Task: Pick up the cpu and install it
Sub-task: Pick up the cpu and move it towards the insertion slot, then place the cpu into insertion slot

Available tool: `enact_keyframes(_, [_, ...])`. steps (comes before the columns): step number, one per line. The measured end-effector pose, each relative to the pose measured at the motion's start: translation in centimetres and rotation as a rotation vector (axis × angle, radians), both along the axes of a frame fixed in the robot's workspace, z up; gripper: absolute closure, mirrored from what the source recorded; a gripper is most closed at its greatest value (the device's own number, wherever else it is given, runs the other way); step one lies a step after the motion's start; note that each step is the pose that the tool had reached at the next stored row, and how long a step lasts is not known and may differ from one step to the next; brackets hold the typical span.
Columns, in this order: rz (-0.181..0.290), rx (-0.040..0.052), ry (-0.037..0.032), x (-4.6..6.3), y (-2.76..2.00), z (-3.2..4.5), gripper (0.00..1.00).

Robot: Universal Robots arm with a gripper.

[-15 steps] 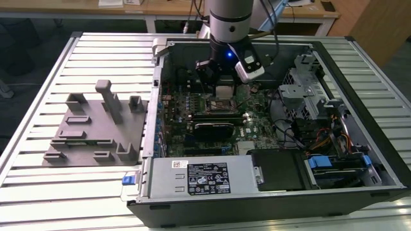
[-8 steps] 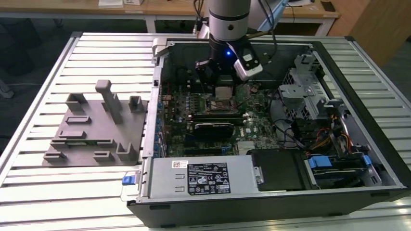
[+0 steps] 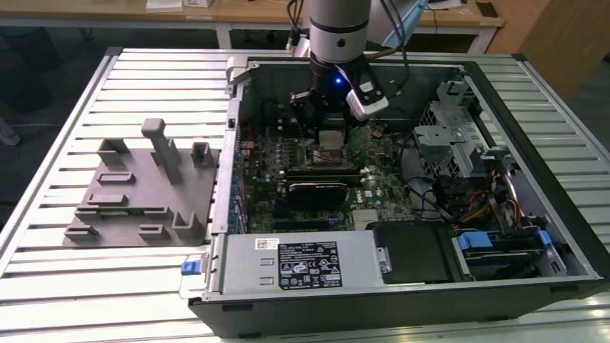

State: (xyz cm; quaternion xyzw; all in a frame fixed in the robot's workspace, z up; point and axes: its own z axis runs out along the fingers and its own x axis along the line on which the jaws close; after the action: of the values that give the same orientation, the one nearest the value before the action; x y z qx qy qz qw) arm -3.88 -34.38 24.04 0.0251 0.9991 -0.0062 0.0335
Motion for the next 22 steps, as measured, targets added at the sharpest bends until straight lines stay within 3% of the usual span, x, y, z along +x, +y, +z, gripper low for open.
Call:
enact_keyframes(8, [0.000, 0.0000, 0.0020, 0.00, 0.50, -0.20, 0.46])
enact_keyframes(15, [0.000, -0.0005, 0.0090, 0.00, 0.58, -0.46, 0.46])
enact_keyframes(22, [0.000, -0.0002, 0.0093, 0.00, 0.58, -0.47, 0.46])
